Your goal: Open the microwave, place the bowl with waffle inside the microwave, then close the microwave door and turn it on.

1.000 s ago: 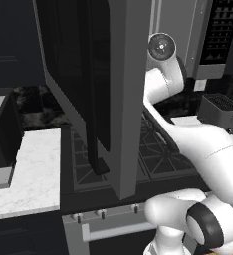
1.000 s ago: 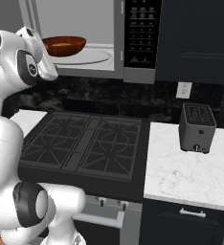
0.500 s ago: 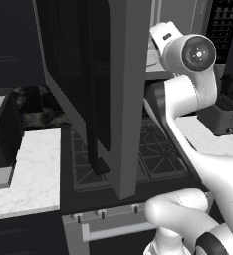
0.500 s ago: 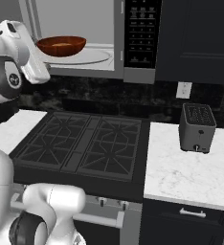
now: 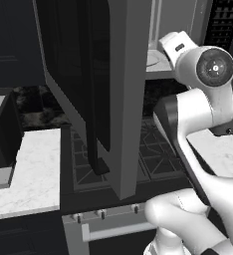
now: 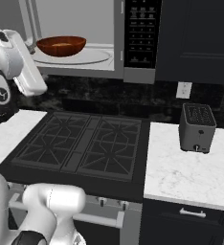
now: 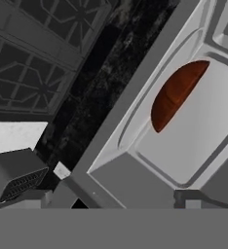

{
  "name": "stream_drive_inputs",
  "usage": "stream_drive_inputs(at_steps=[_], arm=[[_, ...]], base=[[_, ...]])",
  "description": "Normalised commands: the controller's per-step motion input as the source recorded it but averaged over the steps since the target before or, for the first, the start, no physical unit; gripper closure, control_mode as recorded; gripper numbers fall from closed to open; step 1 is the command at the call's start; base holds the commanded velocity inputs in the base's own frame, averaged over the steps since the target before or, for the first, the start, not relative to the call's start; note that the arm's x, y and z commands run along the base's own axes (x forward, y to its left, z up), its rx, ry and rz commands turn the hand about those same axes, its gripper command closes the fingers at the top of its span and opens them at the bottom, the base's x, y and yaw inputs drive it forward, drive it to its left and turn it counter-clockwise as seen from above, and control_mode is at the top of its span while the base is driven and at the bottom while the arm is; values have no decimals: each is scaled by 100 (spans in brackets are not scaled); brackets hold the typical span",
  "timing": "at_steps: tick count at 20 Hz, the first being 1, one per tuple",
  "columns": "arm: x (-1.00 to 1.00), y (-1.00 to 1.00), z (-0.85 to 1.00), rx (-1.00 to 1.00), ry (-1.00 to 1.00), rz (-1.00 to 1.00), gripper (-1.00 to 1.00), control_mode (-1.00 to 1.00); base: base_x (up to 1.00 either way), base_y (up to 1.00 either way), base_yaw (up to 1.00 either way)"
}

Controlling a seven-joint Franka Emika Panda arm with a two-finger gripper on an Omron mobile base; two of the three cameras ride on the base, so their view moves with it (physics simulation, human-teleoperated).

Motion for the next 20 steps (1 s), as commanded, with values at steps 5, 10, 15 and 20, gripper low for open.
stream_drive_inputs(at_steps=[5, 10, 15, 20], arm=[[-33, -64, 0, 1, 0, 0, -100, -100], [-69, -22, 0, 0, -3, -2, -100, -100], [-79, 0, 1, -1, -7, -10, -100, -100], [-64, 0, 18, 0, -3, -18, -100, -100]], base=[[0, 0, 0], [0, 0, 0], [0, 0, 0], [0, 0, 0]])
